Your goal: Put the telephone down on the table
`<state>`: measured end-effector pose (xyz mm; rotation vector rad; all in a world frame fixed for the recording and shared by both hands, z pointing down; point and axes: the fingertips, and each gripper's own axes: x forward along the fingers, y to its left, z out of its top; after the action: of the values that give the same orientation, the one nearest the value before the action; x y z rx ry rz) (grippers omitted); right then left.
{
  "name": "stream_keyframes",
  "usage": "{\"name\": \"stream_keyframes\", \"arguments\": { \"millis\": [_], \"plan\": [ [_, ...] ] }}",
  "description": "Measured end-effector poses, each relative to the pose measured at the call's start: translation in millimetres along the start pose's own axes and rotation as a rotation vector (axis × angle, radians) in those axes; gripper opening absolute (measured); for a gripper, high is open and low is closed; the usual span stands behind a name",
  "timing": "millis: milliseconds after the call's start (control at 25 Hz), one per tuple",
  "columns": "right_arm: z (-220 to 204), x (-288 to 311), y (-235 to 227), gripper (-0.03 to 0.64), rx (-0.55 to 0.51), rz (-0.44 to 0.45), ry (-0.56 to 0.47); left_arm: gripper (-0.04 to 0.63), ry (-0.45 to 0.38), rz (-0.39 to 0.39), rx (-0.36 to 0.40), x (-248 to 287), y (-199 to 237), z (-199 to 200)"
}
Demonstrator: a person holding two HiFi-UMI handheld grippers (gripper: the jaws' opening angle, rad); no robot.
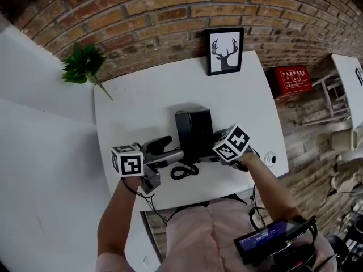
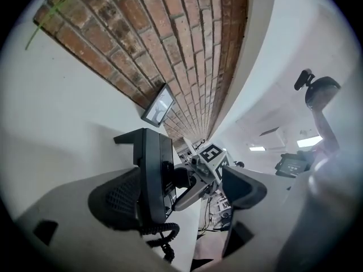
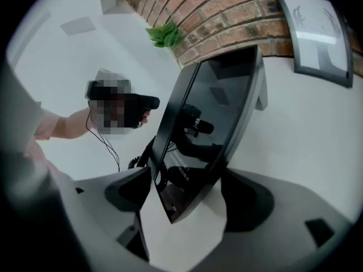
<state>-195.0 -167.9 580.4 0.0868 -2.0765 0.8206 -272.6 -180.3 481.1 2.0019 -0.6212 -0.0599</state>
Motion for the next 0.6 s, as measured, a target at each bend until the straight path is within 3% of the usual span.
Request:
{"name": "stream_keyframes", "arguments": {
  "millis": [120,320,480,600],
  "plan": [
    [1,-9,-6,0.4,-0.054,-0.071,0.015,0.457,-0.011,0.002,0.014,-2,-8,0],
    [11,-36,-7,0.397,-0.037,-0.096,-0.087,0.457,-0.056,0.011,0.058,-5,-26,9],
    [27,-68,3,0.39,-0.054,-0.132,-0.207,0.457,-0.119,0.028,0.142,-10,-53,27],
    [47,-98,19,0.382,-0.083,-0.167,-0.322,0.432,-0.192,0.089,0.252,-17,-80,47]
  ]
}}
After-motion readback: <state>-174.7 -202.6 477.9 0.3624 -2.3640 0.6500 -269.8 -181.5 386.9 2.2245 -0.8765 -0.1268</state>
